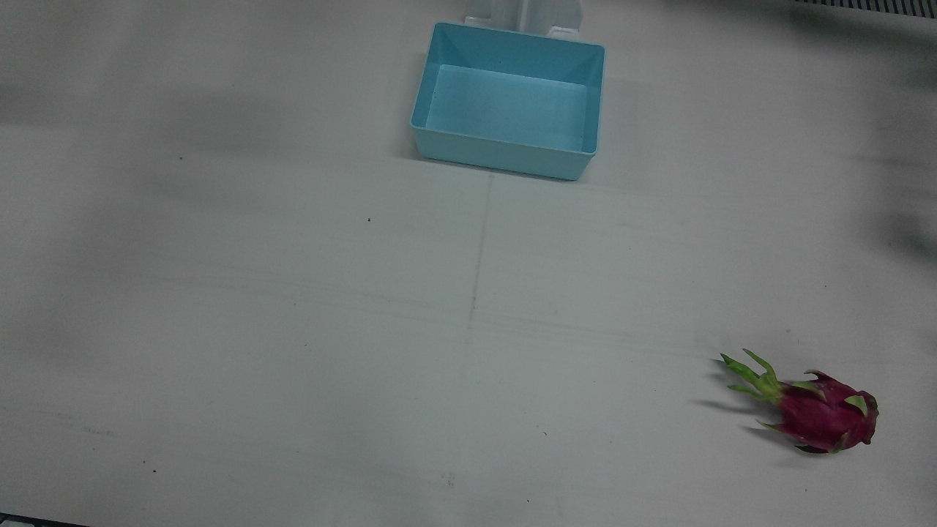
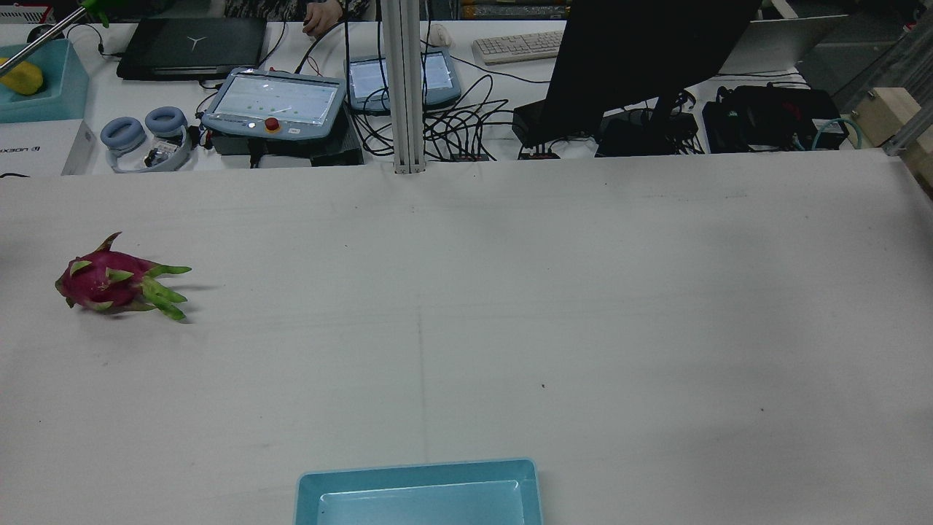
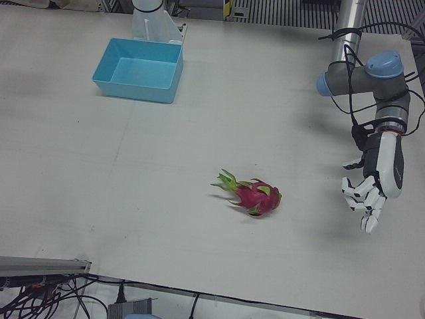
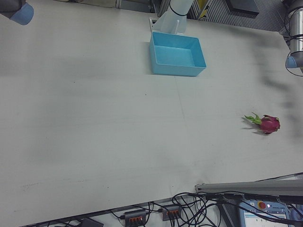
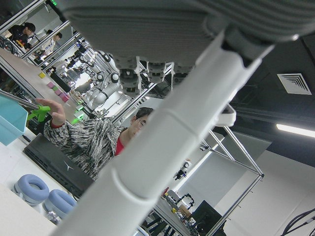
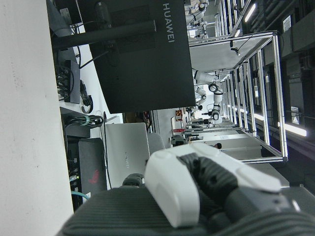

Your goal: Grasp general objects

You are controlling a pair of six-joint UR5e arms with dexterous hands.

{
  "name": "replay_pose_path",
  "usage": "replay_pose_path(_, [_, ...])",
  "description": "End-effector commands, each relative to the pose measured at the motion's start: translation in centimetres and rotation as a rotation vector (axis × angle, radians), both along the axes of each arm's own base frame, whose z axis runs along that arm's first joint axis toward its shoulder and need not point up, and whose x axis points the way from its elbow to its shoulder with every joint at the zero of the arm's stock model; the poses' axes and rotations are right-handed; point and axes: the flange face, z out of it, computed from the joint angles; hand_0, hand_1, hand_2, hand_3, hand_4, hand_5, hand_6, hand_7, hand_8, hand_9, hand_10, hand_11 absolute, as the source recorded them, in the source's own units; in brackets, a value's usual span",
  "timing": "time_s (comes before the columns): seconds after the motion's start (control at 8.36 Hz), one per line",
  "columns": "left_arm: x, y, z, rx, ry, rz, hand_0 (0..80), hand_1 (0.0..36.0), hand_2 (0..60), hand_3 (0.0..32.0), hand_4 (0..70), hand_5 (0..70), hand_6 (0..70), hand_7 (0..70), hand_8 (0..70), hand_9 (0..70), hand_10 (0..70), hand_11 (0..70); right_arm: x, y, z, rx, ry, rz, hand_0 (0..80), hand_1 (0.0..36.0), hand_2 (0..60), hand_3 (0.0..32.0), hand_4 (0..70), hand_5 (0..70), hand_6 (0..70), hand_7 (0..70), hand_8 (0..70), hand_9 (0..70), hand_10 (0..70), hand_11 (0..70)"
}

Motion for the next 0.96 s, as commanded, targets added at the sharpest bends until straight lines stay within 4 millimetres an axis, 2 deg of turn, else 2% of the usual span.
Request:
replay_pose_path(0.0, [0.1, -0.2, -2.8, 0.026, -0.002, 0.001, 80.0, 36.0, 60.0, 0.0, 26.1, 70.0, 19.8, 70.0, 2.9, 13.8, 0.0, 0.0, 0.0, 0.0, 0.0, 0.0, 0.0, 0.0, 0.0, 0.0, 0.0, 0.0, 0.0, 0.0, 0.0, 0.0, 0.0, 0.0, 0.0, 0.0])
replay_pose_path(0.12, [0.4, -0.8, -5.1, 0.032, -0.023, -0.003, 80.0, 36.0, 60.0, 0.0, 25.7, 70.0, 19.7, 70.0, 2.9, 13.8, 0.0, 0.0, 0.0, 0.0, 0.0, 0.0, 0.0, 0.002, 0.0, 0.0, 0.0, 0.0, 0.0, 0.0, 0.0, 0.0, 0.0, 0.0, 0.0, 0.0])
replay_pose_path(0.24, [0.6, -0.7, -7.0, 0.044, -0.048, -0.003, 80.0, 36.0, 60.0, 0.0, 21.9, 70.0, 16.0, 70.0, 2.2, 12.6, 0.0, 0.0, 0.0, 0.0, 0.0, 0.0, 0.0, 0.0, 0.0, 0.0, 0.0, 0.0, 0.0, 0.0, 0.0, 0.0, 0.0, 0.0, 0.0, 0.0])
replay_pose_path(0.36, [1.0, -0.7, -8.7, 0.054, -0.111, -0.017, 80.0, 36.0, 60.0, 0.0, 17.1, 70.0, 12.2, 64.5, 1.4, 11.5, 0.0, 0.0, 0.0, 0.0, 0.0, 0.0, 0.0, 0.0, 0.0, 0.0, 0.0, 0.0, 0.0, 0.0, 0.0, 0.0, 0.0, 0.0, 0.0, 0.0])
replay_pose_path(0.48, [1.6, -0.3, -9.0, 0.033, -0.173, -0.008, 80.0, 36.0, 60.0, 0.0, 12.1, 70.0, 7.5, 58.7, 0.5, 10.3, 0.0, 0.0, 0.0, 0.0, 0.0, 0.0, 0.0, 0.0, 0.0, 0.0, 0.0, 0.0, 0.0, 0.0, 0.0, 0.0, 0.0, 0.0, 0.0, 0.0])
replay_pose_path(0.6, [2.0, -0.1, -9.9, 0.027, -0.237, -0.011, 80.0, 36.0, 60.0, 0.0, 10.5, 70.0, 3.4, 53.7, 0.0, 9.3, 0.0, 0.0, 0.0, 0.0, 0.0, 0.0, 0.0, 0.0, 0.0, 0.0, 0.0, 0.0, 0.0, 0.0, 0.0, 0.0, 0.0, 0.0, 0.0, 0.0])
replay_pose_path(0.72, [4.0, 0.2, -11.8, 0.023, -0.333, 0.004, 80.0, 36.0, 60.0, 0.0, 9.1, 70.0, 1.3, 48.9, 0.0, 8.3, 0.0, 0.0, 0.0, 0.0, 0.0, 0.0, 0.0, 0.0, 0.0, 0.0, 0.0, 0.0, 0.0, 0.0, 0.0, 0.0, 0.0, 0.0, 0.0, 0.0])
replay_pose_path(0.84, [6.6, 0.3, -15.1, 0.03, -0.379, 0.039, 80.0, 36.0, 60.0, 0.0, 5.3, 70.0, 0.0, 46.0, 0.0, 7.8, 0.0, 0.0, 0.0, 0.0, 0.0, 0.0, 0.0, 0.0, 0.0, 0.0, 0.0, 0.0, 0.0, 0.0, 0.0, 0.0, 0.0, 0.0, 0.0, 0.0])
